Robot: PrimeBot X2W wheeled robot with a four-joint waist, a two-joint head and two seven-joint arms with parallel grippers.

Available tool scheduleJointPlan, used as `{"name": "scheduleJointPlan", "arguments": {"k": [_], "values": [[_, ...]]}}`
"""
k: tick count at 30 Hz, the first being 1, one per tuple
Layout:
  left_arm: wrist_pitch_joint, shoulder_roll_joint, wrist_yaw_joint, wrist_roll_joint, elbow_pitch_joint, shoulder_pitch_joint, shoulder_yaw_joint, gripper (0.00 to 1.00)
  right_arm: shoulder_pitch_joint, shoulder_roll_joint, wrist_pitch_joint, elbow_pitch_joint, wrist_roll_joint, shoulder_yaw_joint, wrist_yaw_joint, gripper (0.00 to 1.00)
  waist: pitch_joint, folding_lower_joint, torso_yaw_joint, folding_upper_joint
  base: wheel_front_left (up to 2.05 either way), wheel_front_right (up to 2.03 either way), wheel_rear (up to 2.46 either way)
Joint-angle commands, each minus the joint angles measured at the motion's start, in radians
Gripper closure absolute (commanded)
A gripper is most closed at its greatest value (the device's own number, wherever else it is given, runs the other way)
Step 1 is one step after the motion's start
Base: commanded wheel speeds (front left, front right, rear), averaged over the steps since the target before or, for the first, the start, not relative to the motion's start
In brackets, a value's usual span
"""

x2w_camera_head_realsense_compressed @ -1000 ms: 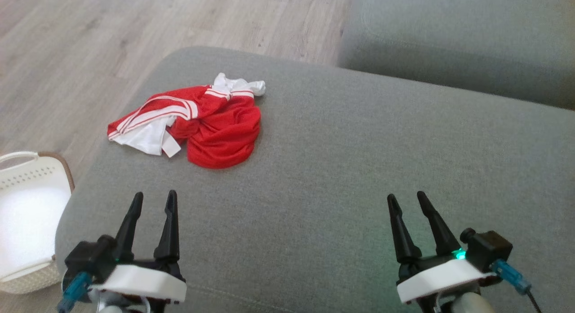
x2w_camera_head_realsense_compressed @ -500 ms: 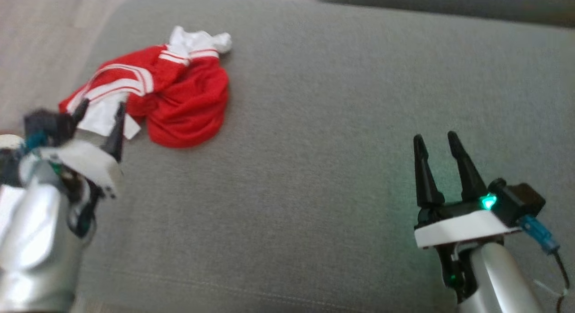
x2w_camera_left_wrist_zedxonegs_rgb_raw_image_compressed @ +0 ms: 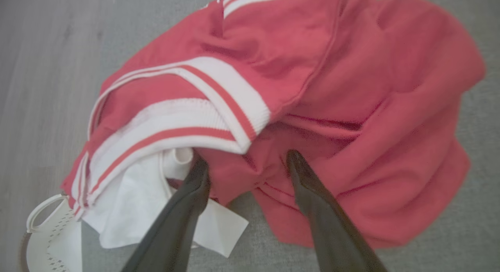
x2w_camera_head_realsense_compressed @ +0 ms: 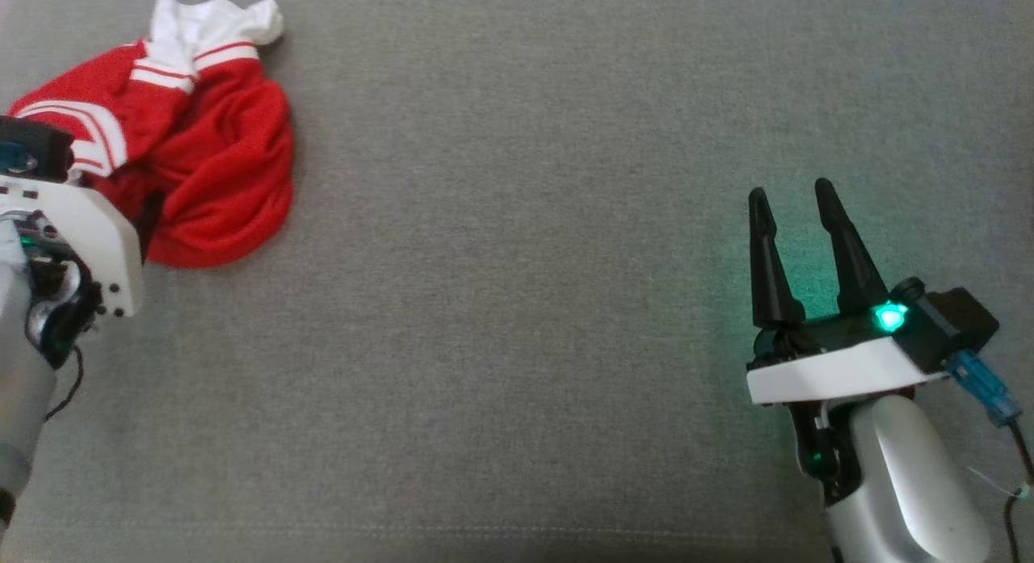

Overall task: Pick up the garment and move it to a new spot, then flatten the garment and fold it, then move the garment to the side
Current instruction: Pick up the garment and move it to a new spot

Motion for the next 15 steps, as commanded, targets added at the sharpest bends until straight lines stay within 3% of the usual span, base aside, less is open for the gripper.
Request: {"name": "scheduleJointPlan", "arguments": {"k": [1,6,8,15], "values": [[0.004,0.066,0.002,-0.012,-0.008,-0.050,0.030,0.00,-0.027,-0.001,0.000,-0.038,-0.007,0.024,0.004,0.00,0.019,-0.0002,-0.019,0.0000,0.00,0.00,0.00],[0.039,0.092,0.002,-0.076,0.062,-0.076,-0.018,0.00,-0.032,-0.001,0.001,-0.046,-0.011,0.016,0.004,0.00,0.031,-0.0002,-0.036,0.0000,0.00,0.00,0.00],[0.033,0.097,0.002,-0.095,0.081,-0.080,-0.033,1.00,-0.029,-0.001,0.001,-0.047,-0.011,0.013,0.004,0.00,0.030,-0.0002,-0.038,0.0000,0.00,0.00,0.00],[-0.114,0.102,0.002,-0.084,0.136,-0.112,-0.063,1.00,-0.014,-0.001,-0.001,-0.035,-0.005,0.003,0.004,0.00,-0.008,-0.0002,-0.032,0.0000,0.00,0.00,0.00]]}}
